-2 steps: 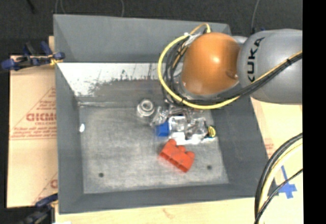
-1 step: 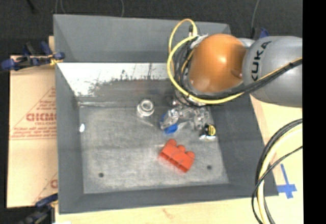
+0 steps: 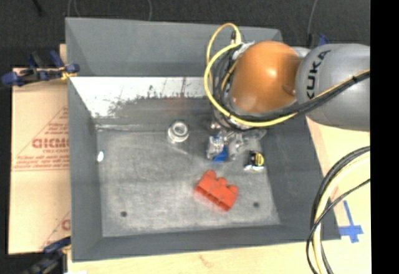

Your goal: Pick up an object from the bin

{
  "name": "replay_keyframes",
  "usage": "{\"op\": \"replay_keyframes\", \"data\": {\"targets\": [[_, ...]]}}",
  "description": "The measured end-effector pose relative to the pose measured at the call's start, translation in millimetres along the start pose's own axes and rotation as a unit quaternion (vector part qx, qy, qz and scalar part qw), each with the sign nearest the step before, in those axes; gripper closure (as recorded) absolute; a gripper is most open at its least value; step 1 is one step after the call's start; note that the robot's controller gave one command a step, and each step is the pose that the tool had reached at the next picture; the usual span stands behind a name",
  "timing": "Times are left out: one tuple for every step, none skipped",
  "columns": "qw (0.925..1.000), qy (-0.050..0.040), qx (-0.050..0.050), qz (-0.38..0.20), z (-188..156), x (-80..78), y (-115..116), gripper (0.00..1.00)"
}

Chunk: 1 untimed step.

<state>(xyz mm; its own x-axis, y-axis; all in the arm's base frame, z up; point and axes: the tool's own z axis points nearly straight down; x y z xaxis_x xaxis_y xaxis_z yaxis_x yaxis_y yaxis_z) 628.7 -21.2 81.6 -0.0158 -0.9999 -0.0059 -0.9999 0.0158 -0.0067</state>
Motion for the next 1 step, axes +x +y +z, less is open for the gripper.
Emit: {"op": "replay_keyframes", "data": {"targets": [[0.999,0.0027,0.002,-0.045,-140.7,7.1,4.1,1.0]]}}
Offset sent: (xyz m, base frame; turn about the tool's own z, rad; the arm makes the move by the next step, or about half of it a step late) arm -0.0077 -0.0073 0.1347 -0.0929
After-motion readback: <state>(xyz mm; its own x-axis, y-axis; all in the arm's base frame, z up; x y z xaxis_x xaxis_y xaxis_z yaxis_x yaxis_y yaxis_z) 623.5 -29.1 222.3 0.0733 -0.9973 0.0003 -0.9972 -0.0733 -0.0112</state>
